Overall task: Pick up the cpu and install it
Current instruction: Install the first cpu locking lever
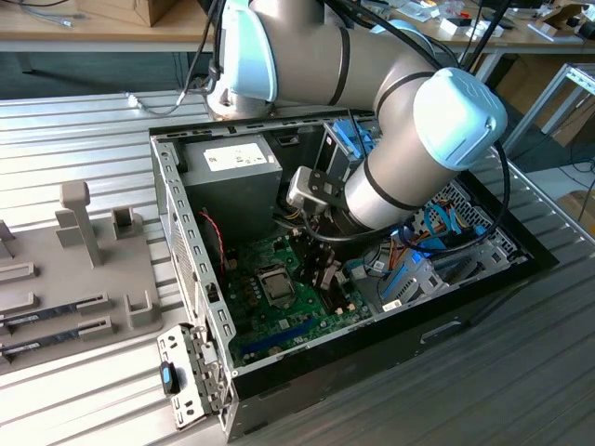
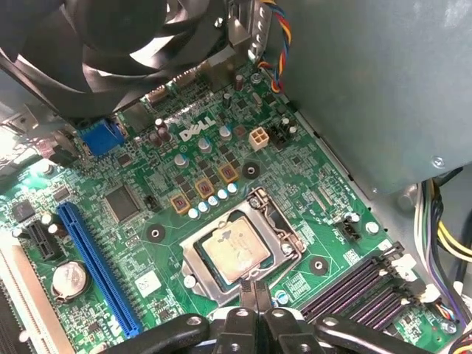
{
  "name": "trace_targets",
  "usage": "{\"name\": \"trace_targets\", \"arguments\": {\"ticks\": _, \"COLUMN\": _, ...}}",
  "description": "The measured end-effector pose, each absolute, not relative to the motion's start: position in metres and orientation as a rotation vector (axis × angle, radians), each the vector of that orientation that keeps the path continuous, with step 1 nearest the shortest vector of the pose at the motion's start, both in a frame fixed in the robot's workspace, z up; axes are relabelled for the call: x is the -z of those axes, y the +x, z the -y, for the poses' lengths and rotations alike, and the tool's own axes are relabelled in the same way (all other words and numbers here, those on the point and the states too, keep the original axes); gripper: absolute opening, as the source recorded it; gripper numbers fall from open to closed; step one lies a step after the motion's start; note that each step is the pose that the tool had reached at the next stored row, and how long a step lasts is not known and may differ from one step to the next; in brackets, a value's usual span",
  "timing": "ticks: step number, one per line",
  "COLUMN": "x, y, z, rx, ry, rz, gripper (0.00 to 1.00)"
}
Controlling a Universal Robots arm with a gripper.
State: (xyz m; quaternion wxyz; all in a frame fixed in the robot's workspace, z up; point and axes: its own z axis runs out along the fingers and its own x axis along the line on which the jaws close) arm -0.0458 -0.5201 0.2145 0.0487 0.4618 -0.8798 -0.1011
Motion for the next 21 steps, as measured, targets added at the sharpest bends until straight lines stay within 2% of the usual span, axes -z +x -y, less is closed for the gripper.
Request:
{"name": "trace_targets", "arguments": {"ticks": 15, "x": -0.2176, "y": -0.0430, "z": 0.5182, "rx": 0.278, "ry": 1.414, "rz": 2.665, "gripper": 0.11}}
{"name": "trace_targets", "arguments": {"ticks": 21, "x": -0.2176, "y": -0.0429, "z": 0.5176, "rx": 0.196, "ry": 1.407, "rz": 2.644, "gripper": 0.11}}
